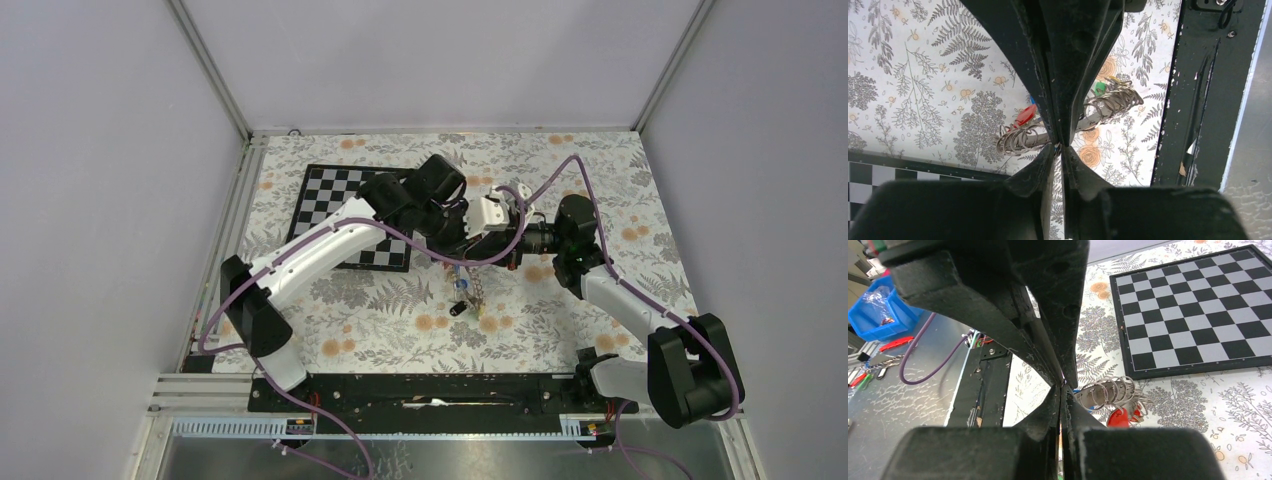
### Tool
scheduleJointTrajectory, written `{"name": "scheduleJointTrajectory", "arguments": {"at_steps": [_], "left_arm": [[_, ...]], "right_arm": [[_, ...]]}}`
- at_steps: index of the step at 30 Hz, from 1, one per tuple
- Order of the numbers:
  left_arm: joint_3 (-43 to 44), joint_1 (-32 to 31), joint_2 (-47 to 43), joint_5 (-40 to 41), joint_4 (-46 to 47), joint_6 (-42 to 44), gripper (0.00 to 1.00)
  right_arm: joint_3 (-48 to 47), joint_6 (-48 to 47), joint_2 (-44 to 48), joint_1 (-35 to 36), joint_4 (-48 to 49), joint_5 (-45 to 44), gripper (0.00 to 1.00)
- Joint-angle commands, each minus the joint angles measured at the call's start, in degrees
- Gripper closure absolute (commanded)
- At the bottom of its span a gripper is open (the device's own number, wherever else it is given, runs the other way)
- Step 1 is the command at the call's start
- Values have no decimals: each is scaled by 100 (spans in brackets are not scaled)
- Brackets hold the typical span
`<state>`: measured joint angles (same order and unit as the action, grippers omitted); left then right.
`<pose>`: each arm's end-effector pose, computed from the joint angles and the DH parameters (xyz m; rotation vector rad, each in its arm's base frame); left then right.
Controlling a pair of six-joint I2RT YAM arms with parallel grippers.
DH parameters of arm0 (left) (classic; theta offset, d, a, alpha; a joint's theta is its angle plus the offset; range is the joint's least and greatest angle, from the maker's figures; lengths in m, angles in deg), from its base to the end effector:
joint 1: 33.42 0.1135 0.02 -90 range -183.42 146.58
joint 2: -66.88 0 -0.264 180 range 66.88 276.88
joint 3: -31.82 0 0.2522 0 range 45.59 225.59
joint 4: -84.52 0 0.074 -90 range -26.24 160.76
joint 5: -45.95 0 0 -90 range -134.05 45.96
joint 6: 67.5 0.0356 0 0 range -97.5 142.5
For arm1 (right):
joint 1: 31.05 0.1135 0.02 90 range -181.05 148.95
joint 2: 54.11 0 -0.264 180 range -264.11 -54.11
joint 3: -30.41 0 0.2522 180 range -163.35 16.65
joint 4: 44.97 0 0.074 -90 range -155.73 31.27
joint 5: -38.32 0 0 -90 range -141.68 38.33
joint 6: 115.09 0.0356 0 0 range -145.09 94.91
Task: Put the keys on the keyring
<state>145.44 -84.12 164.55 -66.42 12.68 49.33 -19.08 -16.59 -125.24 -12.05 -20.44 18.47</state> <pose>0.2161 -0.2854 0.3559 1.7257 1.9008 -0.6583 0.2302 0.1147 0.2746 -1.1367 1.2759 1.2812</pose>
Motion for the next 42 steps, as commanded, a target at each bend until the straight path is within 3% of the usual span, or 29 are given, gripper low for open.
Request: {"name": "scheduleJointTrajectory", "arguments": {"at_steps": [1, 6, 12, 25, 42], "left_arm": [[-327, 113, -629, -174, 905, 28, 79], [-1076, 377, -1127, -423, 1597, -48, 61], [-1520, 429, -1326, -621, 2000, -64, 58], [-1620, 433, -1182, -891, 2012, 65, 78], [-1731, 431, -1126, -1077, 2016, 112, 90]], "right_arm": [[-180, 270, 207, 9, 436, 87, 100], [-132, 740, 273, -54, 937, 101, 100], [-129, 826, 242, -81, 1021, 95, 100], [-113, 849, 232, -132, 1041, 78, 100], [-89, 836, 247, -195, 1032, 49, 100]]}}
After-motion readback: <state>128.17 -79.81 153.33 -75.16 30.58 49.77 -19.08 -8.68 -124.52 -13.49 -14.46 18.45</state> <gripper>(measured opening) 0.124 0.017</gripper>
